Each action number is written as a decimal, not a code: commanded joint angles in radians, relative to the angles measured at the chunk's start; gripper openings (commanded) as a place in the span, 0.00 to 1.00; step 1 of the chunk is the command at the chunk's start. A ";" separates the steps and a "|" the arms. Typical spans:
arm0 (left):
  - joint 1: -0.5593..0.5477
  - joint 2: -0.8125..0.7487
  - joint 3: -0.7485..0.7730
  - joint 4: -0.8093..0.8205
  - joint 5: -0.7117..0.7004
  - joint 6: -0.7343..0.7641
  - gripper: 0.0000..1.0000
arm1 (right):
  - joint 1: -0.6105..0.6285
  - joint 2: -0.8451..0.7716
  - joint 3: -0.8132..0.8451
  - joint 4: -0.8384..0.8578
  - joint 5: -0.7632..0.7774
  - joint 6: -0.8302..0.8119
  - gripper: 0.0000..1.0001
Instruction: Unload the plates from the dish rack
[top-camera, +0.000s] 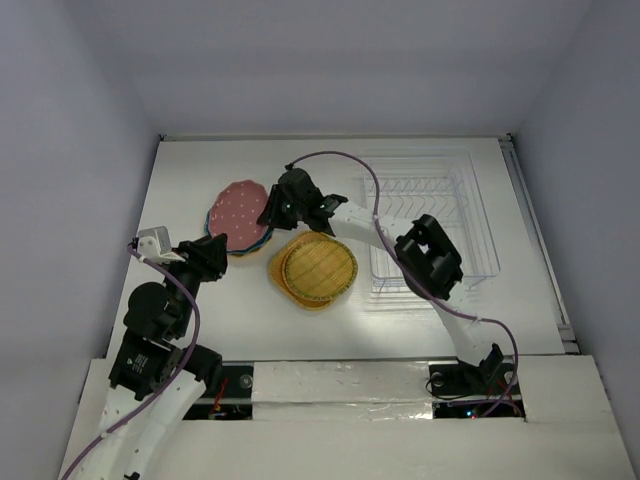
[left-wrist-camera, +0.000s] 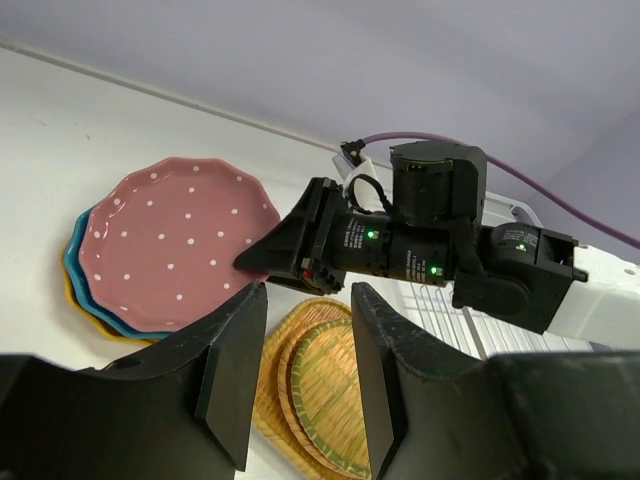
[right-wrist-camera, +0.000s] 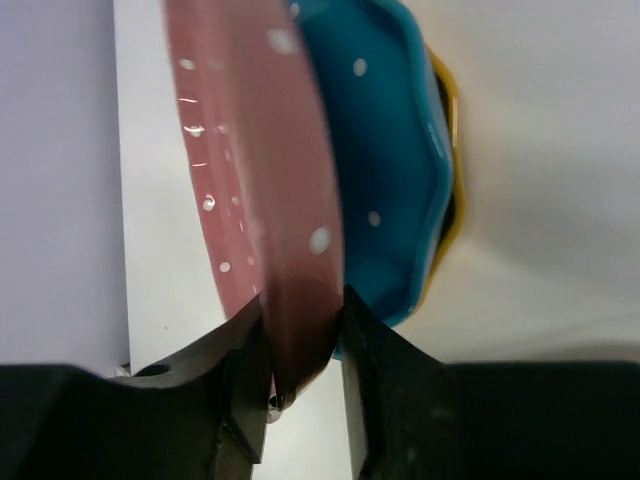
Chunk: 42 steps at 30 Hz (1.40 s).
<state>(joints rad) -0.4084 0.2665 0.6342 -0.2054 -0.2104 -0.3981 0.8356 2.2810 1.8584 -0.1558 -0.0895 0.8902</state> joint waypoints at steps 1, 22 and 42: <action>0.003 0.010 0.001 0.029 0.003 0.002 0.36 | 0.040 -0.014 0.077 0.130 -0.029 0.007 0.40; 0.003 -0.003 0.004 0.018 0.003 -0.004 0.70 | 0.080 -0.537 -0.405 -0.013 0.322 -0.287 0.18; 0.003 0.060 0.137 0.049 0.003 0.036 0.84 | 0.080 -1.641 -0.884 -0.007 0.625 -0.439 0.51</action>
<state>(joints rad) -0.4084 0.3103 0.7082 -0.2222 -0.2104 -0.3874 0.9112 0.7078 1.0180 -0.1719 0.4808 0.4858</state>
